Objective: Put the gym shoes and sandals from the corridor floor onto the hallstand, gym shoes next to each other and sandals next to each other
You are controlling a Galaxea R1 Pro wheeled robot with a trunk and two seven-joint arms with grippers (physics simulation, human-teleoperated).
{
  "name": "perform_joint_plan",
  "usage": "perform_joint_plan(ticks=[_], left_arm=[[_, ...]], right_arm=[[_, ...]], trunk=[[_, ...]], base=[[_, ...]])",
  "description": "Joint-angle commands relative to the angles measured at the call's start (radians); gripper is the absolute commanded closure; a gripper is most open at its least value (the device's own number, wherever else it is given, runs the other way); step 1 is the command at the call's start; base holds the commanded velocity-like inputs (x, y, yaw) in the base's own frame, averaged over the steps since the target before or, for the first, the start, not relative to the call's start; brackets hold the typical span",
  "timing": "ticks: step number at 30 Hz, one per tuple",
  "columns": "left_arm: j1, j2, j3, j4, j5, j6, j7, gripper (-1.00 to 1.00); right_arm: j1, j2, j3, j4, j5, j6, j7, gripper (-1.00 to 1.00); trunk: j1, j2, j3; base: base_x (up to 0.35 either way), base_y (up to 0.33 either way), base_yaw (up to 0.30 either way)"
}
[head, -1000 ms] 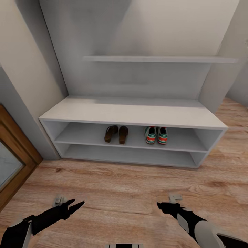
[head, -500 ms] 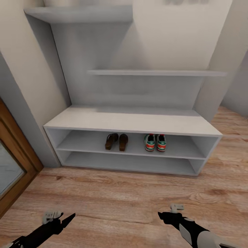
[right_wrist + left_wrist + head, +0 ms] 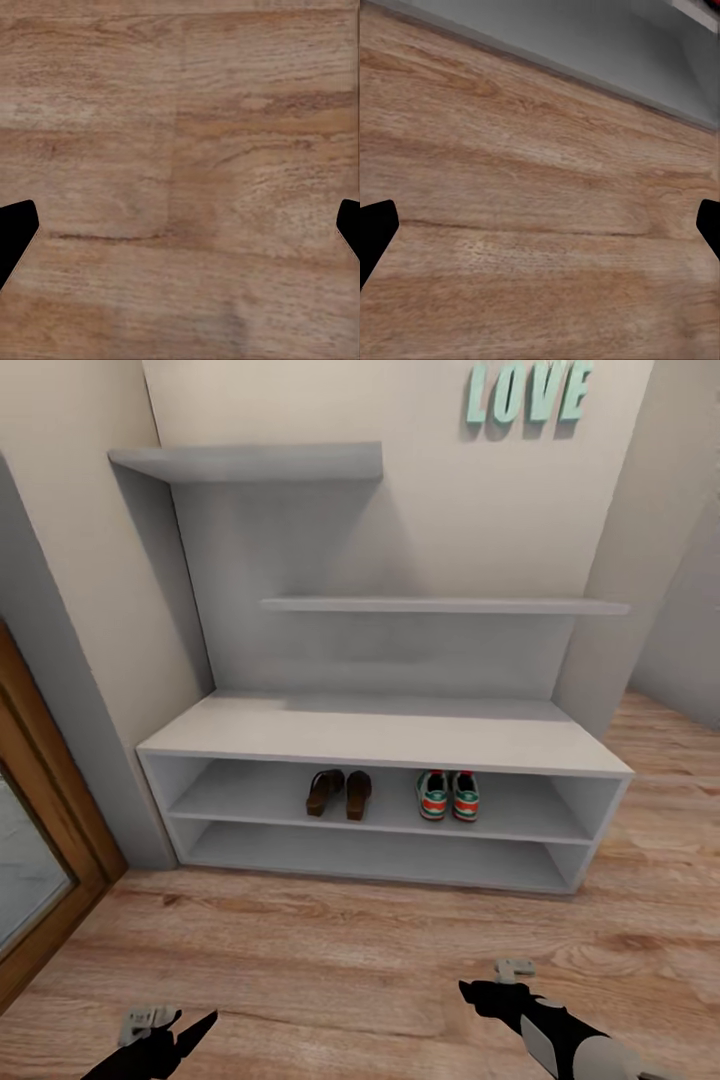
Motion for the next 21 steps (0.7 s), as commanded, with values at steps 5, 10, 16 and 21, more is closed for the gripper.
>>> perform_joint_plan(ticks=[5, 10, 16, 21], left_arm=[[0.003, -0.001, 0.003, 0.001, -0.005, 0.01, -0.004, -1.0], [0.003, -0.002, 0.003, 0.002, -0.005, 0.011, 0.003, -1.0], [0.004, -0.003, 0.003, 0.002, -0.005, 0.011, 0.026, -1.0], [0.004, -0.005, 0.002, 0.002, -0.005, 0.01, 0.03, -1.0]], right_arm=[[0.001, 0.0, -0.009, 0.001, 0.011, -0.004, 0.003, -1.0], [0.001, 0.0, -0.009, 0.001, 0.011, -0.004, 0.003, -1.0], [0.001, 0.0, -0.009, 0.001, 0.011, -0.003, 0.003, -1.0], [0.001, 0.0, -0.009, 0.002, 0.011, -0.004, 0.003, -1.0]], trunk=[[-0.002, 0.001, 0.026], [-0.005, 0.002, 0.053], [-0.007, 0.003, 0.085], [-0.013, 0.011, 0.111]], base=[[0.0, 0.0, 0.0], [0.0, 0.0, 0.0], [0.0, 0.0, 0.0], [0.0, 0.0, 0.0]])
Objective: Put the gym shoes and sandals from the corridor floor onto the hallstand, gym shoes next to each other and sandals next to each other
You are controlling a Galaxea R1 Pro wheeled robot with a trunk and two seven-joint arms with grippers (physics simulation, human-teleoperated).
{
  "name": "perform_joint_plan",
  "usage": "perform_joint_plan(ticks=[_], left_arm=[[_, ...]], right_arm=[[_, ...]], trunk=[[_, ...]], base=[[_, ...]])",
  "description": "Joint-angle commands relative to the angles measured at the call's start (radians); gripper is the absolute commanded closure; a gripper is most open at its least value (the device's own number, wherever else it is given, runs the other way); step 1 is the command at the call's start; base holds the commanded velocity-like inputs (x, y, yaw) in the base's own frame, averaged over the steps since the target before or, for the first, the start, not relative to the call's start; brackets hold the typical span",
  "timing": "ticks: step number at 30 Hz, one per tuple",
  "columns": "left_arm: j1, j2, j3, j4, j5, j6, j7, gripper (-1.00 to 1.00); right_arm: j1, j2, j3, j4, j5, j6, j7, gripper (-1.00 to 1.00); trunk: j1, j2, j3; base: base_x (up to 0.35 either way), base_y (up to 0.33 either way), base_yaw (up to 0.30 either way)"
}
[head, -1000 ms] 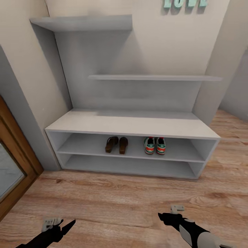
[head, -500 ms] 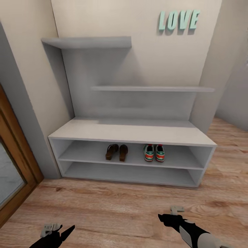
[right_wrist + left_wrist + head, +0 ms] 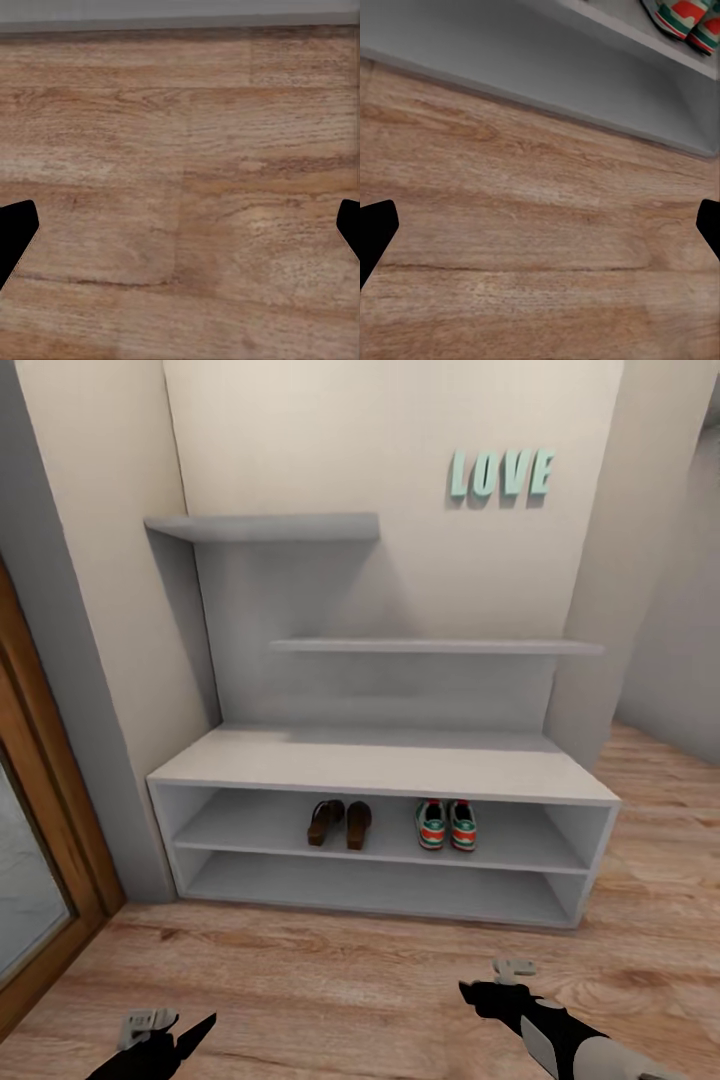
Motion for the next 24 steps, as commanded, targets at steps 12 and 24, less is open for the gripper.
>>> perform_joint_plan(ticks=[12, 24], left_arm=[[-0.001, -0.004, -0.003, 0.048, -0.006, 0.01, -0.006, -1.0], [-0.001, -0.004, -0.002, 0.051, -0.006, 0.01, -0.006, -1.0]], right_arm=[[-0.001, 0.002, -0.009, 0.001, 0.011, -0.003, 0.003, -1.0], [-0.001, 0.002, -0.009, 0.002, 0.011, -0.003, 0.003, -1.0]], trunk=[[-0.046, 0.084, 0.049], [-0.092, 0.168, 0.081]], base=[[0.0, 0.0, 0.0], [0.0, 0.0, 0.0]])
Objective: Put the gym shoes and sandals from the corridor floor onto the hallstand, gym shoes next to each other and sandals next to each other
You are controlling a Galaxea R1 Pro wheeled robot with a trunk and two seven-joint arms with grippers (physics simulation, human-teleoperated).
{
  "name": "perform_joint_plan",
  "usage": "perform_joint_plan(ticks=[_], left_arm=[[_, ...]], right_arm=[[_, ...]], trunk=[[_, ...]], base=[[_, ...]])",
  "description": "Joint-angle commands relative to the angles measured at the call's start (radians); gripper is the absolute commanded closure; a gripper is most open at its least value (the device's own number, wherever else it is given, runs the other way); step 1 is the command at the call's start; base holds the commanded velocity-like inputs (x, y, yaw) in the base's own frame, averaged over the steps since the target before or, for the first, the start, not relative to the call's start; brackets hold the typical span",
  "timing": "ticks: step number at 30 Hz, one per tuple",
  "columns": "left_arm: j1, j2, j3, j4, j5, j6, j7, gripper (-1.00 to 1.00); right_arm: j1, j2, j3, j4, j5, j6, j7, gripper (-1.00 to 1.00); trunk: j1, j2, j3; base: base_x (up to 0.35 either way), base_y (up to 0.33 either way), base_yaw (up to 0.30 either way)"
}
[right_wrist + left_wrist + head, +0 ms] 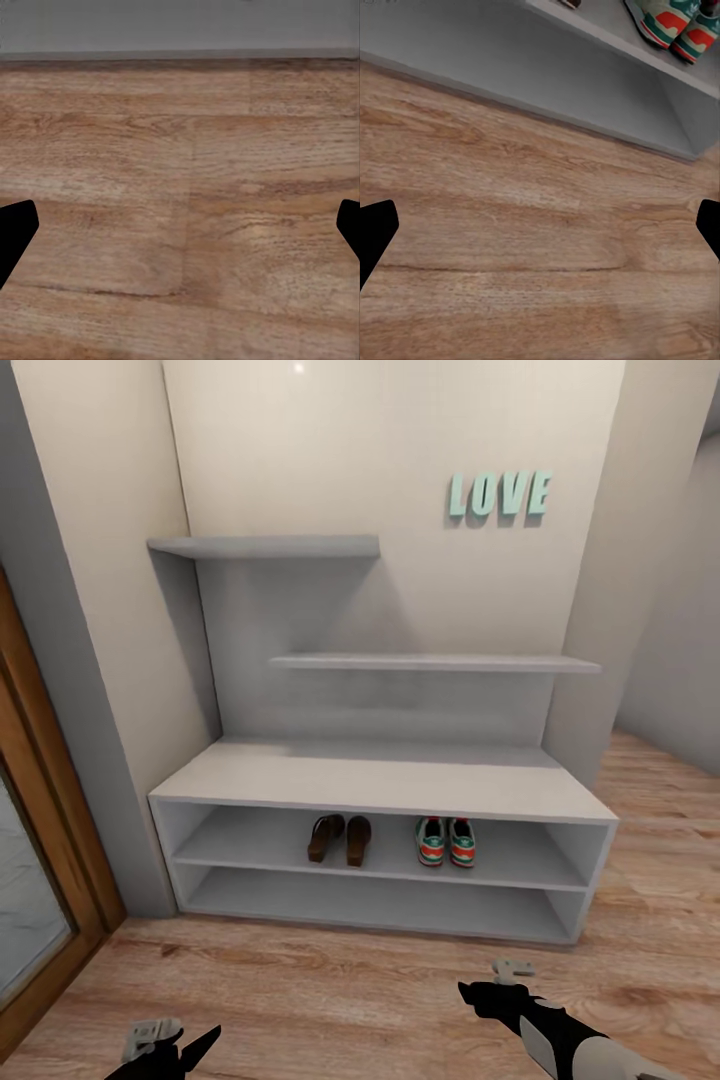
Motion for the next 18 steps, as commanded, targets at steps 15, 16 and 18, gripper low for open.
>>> perform_joint_plan(ticks=[15, 16, 18], left_arm=[[-0.001, -0.001, 0.005, 0.105, -0.005, 0.009, -0.006, -1.0], [-0.001, -0.001, 0.005, 0.111, -0.005, 0.009, -0.007, -1.0], [0.001, -0.002, 0.003, 0.206, -0.005, 0.009, -0.007, -1.0]], right_arm=[[-0.001, -0.001, -0.009, 0.001, 0.01, -0.004, 0.003, -1.0], [-0.001, -0.001, -0.009, 0.001, 0.01, -0.004, 0.003, -1.0], [-0.001, -0.001, -0.009, 0.001, 0.01, -0.004, 0.003, -1.0]], trunk=[[-0.058, 0.105, 0.022], [-0.062, 0.112, 0.024], [-0.069, 0.126, 0.027]], base=[[0.0, 0.0, 0.0], [0.0, 0.0, 0.0], [0.0, 0.0, 0.0]])
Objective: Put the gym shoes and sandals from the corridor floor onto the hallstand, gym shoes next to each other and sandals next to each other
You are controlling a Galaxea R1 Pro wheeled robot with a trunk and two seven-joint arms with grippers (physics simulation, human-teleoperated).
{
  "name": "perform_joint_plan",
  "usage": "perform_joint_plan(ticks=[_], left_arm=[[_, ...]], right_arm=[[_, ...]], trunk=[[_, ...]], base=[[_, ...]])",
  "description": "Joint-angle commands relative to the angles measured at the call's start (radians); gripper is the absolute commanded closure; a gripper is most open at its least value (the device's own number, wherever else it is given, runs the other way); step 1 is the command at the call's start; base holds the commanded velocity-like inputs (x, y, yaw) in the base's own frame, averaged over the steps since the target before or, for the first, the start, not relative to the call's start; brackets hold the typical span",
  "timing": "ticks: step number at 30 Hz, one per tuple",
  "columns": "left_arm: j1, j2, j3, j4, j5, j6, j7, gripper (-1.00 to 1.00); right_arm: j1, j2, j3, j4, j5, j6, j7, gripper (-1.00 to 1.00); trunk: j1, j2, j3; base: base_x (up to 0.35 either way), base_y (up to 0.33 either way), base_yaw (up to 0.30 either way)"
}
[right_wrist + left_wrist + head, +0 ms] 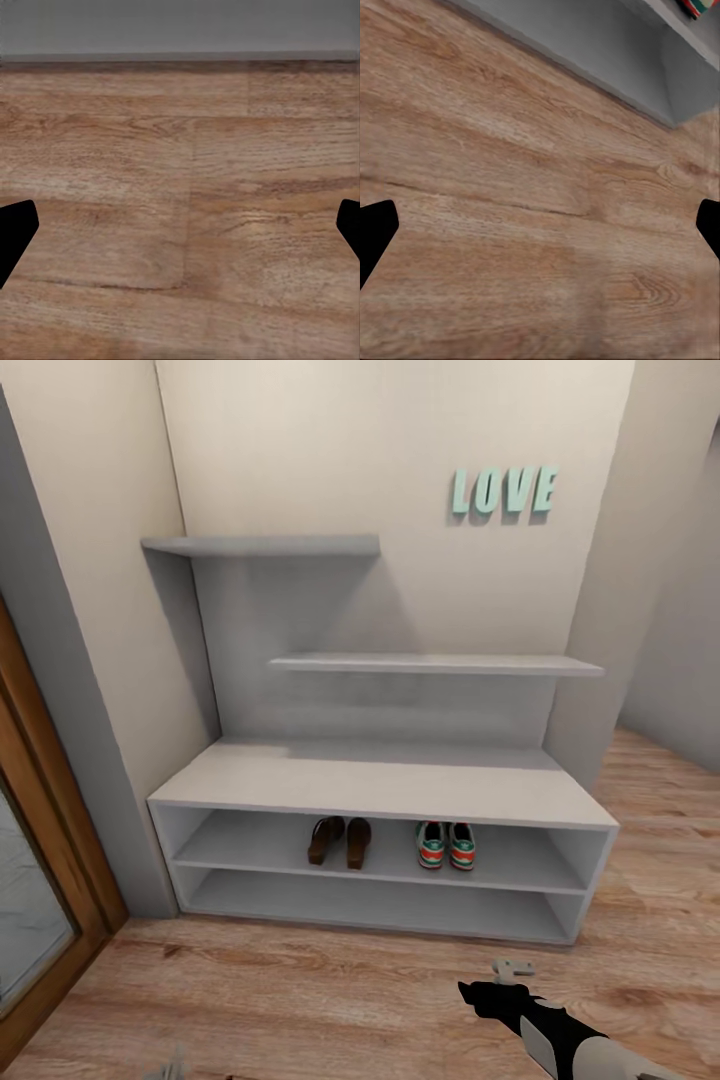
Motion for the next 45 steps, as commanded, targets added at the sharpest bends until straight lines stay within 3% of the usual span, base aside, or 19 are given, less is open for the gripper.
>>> perform_joint_plan(ticks=[1, 3, 14, 45], left_arm=[[-0.001, -0.001, 0.007, 0.018, -0.006, 0.009, -0.008, -1.0], [-0.001, -0.002, 0.006, 0.062, -0.006, 0.009, -0.007, -1.0], [-0.002, -0.002, 0.005, 0.128, -0.006, 0.009, -0.006, -1.0], [-0.001, -0.002, 0.005, 0.172, -0.006, 0.009, -0.006, -1.0]], right_arm=[[-0.001, 0.0, -0.009, 0.001, 0.01, -0.004, 0.003, -1.0], [-0.001, 0.0, -0.009, 0.001, 0.01, -0.004, 0.003, -1.0], [-0.001, 0.0, -0.009, 0.001, 0.01, -0.003, 0.003, -1.0], [-0.001, 0.001, -0.009, 0.002, 0.01, -0.003, 0.003, -1.0]], trunk=[[-0.004, 0.007, 0.001], [-0.012, 0.021, 0.004], [-0.054, 0.098, 0.021], [-0.173, 0.315, 0.068]], base=[[0.0, 0.0, 0.0], [0.0, 0.0, 0.0], [0.0, 0.0, 0.0], [0.0, 0.0, 0.0]])
